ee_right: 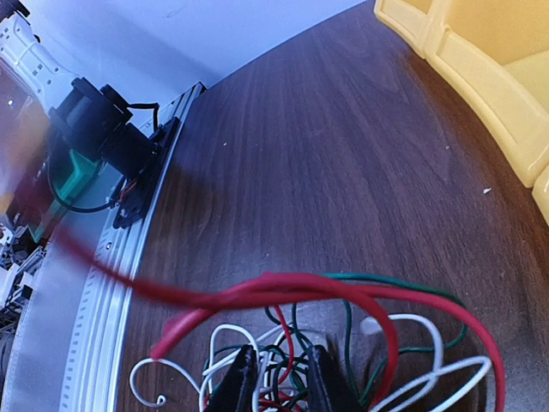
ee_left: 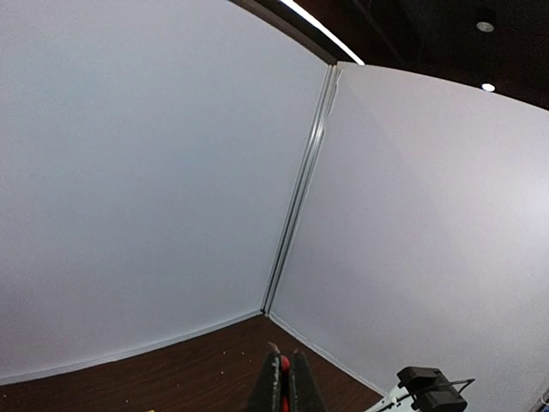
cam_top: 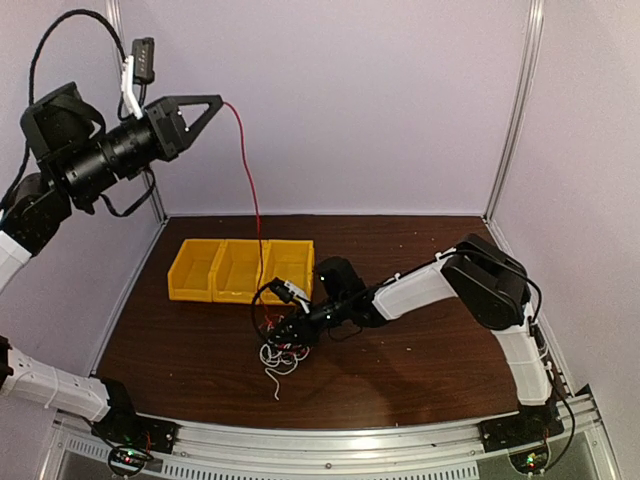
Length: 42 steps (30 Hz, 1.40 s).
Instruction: Untangle the cables
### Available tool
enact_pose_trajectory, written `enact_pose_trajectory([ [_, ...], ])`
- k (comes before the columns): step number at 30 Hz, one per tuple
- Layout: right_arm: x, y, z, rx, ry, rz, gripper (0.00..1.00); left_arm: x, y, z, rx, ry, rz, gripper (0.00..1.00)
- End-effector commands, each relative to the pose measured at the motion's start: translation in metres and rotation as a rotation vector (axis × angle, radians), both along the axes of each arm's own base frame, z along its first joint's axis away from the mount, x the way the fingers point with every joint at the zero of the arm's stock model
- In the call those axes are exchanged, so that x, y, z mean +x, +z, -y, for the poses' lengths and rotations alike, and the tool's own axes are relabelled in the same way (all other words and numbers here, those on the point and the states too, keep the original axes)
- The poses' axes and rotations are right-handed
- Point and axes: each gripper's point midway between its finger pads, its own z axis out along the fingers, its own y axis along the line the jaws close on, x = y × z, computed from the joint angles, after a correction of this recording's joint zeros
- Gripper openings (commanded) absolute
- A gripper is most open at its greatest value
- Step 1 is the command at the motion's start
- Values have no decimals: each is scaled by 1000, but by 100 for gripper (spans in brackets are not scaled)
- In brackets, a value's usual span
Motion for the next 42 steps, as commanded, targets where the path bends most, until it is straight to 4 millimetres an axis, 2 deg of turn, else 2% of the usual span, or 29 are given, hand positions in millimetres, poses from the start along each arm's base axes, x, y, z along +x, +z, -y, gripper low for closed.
enact_pose_trajectory([
  [1,7,-13,1,-33,-60,-20,17,-18,90,-45,-61,112,171,0],
  [4,6,-24,9,-76,-68,-22,13,-28,134,-71,-90,183,249,0],
  [6,6,-29,15,-94,-75,-21,11,-34,154,-83,-102,218,291,0],
  [12,17,-37,39,-162,-117,15,6,-49,195,-121,-163,338,401,0],
  [19,39,-45,79,-240,-201,26,5,-86,237,-180,-317,424,497,0],
  [21,44,-49,93,-285,-208,38,5,-90,241,-191,-342,453,502,0],
  [23,54,-56,111,-331,-232,46,3,-89,239,-194,-338,470,497,0],
  [30,104,-66,179,-436,-405,75,0,-73,223,-175,-276,459,451,0],
  [35,123,-73,229,-497,-494,37,0,-82,231,-193,-312,488,467,0],
  [39,136,-64,252,-454,-570,-5,0,-78,225,-191,-295,502,454,0],
  [42,145,-51,256,-431,-591,13,0,-72,220,-184,-273,497,441,0],
])
